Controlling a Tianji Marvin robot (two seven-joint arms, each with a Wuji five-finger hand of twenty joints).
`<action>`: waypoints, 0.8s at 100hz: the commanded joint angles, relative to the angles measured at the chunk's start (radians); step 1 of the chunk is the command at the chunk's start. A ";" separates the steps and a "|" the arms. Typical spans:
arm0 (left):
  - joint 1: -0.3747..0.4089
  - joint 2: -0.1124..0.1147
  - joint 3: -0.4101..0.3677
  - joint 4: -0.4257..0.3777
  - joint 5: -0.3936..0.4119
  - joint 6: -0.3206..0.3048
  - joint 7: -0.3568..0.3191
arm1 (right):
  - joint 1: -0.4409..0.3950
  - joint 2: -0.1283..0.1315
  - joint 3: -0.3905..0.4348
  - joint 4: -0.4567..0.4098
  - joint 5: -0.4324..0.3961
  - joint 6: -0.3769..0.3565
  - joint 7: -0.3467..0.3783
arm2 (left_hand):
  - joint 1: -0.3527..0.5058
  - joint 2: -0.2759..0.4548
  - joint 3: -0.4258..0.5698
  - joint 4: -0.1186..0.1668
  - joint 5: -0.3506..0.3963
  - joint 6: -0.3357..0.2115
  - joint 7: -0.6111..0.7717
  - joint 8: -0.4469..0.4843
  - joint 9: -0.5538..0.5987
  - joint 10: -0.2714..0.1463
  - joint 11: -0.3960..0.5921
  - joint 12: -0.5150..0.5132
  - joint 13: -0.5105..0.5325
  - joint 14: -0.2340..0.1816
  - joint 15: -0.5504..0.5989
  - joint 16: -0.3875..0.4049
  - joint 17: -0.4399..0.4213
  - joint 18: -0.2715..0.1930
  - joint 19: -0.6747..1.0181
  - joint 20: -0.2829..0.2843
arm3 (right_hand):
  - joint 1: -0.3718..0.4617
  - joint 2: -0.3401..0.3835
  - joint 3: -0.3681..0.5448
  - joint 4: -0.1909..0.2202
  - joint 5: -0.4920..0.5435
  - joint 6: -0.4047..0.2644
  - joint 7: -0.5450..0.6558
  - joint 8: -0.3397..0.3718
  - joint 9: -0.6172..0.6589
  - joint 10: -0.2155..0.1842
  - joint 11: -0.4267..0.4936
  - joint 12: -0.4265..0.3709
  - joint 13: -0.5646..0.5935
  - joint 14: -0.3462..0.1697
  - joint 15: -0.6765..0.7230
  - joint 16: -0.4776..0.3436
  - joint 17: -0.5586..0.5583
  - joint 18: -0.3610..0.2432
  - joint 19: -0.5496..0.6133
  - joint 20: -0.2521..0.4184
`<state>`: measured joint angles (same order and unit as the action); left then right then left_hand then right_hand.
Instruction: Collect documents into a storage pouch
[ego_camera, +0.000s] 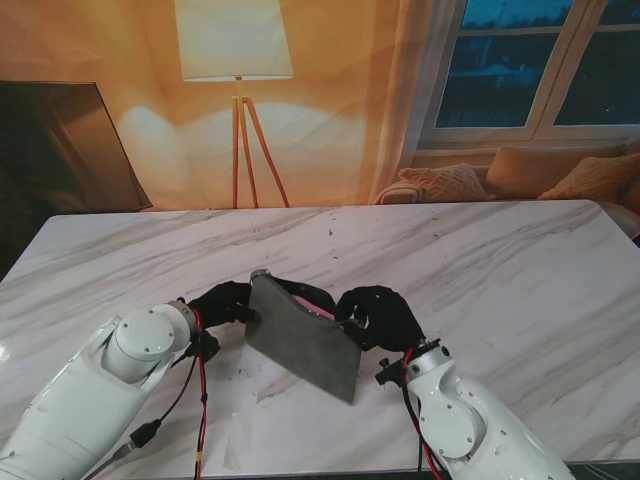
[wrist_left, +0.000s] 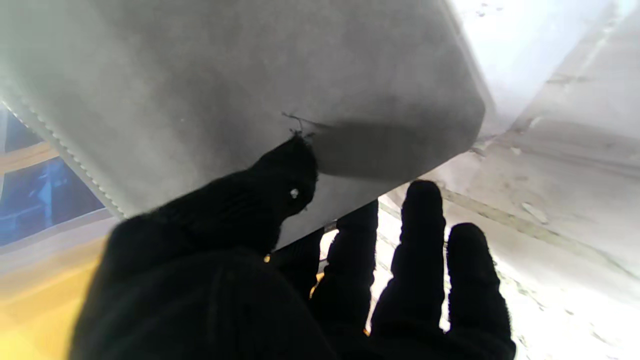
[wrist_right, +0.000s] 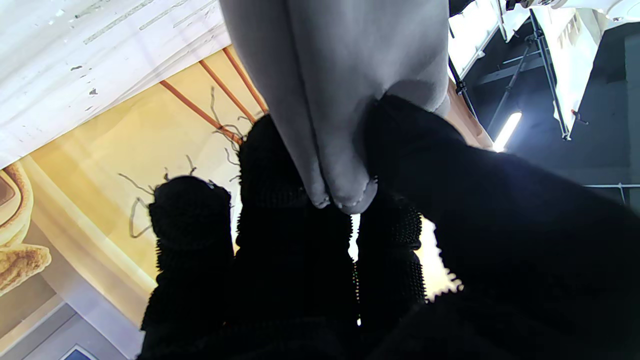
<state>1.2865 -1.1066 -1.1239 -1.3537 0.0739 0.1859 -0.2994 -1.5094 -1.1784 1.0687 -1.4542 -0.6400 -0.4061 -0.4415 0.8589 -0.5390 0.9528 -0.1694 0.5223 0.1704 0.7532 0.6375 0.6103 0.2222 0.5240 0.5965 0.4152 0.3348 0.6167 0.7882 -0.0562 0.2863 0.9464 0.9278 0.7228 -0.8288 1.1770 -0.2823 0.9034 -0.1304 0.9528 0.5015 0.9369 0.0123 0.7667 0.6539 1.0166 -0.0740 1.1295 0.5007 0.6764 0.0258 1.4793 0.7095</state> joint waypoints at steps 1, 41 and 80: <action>0.011 -0.017 -0.002 -0.016 -0.009 -0.007 0.000 | -0.003 -0.001 -0.004 -0.006 0.001 0.007 0.016 | 0.041 -0.035 0.031 -0.035 0.049 -0.101 0.045 -0.007 0.072 0.010 0.015 0.090 0.070 0.028 0.073 0.014 0.031 0.011 0.126 -0.044 | 0.080 0.070 0.056 0.019 0.120 -0.092 0.116 0.054 0.041 -0.017 0.023 0.012 0.002 -0.022 -0.014 0.013 0.003 -0.012 -0.006 0.013; 0.056 -0.041 -0.034 -0.070 -0.094 -0.011 0.072 | -0.010 0.001 0.002 -0.019 0.003 0.009 0.027 | 0.344 0.102 -0.217 -0.040 0.377 -0.090 0.128 -0.199 0.263 0.046 -0.046 0.441 0.182 0.089 0.385 0.275 0.075 0.010 0.309 -0.040 | 0.068 0.085 0.046 0.016 0.096 -0.097 0.103 0.043 0.032 -0.018 0.019 0.011 -0.002 -0.027 -0.018 0.012 -0.005 -0.016 -0.005 0.014; 0.069 -0.049 -0.065 -0.096 -0.108 0.025 0.105 | -0.050 0.016 0.068 -0.079 -0.032 0.006 0.050 | 0.432 0.230 -0.387 0.003 0.294 -0.058 0.279 0.158 0.273 0.077 0.082 0.449 0.145 0.126 0.469 0.267 0.034 -0.011 0.308 0.008 | -0.154 0.077 0.031 -0.016 -0.148 -0.094 0.029 -0.066 -0.106 -0.010 -0.022 0.010 -0.083 -0.034 -0.078 0.033 -0.094 -0.019 -0.006 0.034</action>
<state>1.3576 -1.1556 -1.1857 -1.4338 -0.0471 0.2115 -0.1753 -1.5487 -1.1743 1.1226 -1.5114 -0.6449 -0.4021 -0.3952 1.2235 -0.4187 0.6108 -0.2066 0.7738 0.1074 0.8183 0.6608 0.8471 0.2838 0.5452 1.0554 0.5463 0.3658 0.9980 1.0533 -0.0016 0.3322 1.2246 0.9068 0.6207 -0.7795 1.1770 -0.2786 0.8107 -0.1887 0.9834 0.4401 0.8679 0.0069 0.7374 0.6666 0.9618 -0.0749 1.0690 0.5100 0.5984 0.0238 1.4772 0.7201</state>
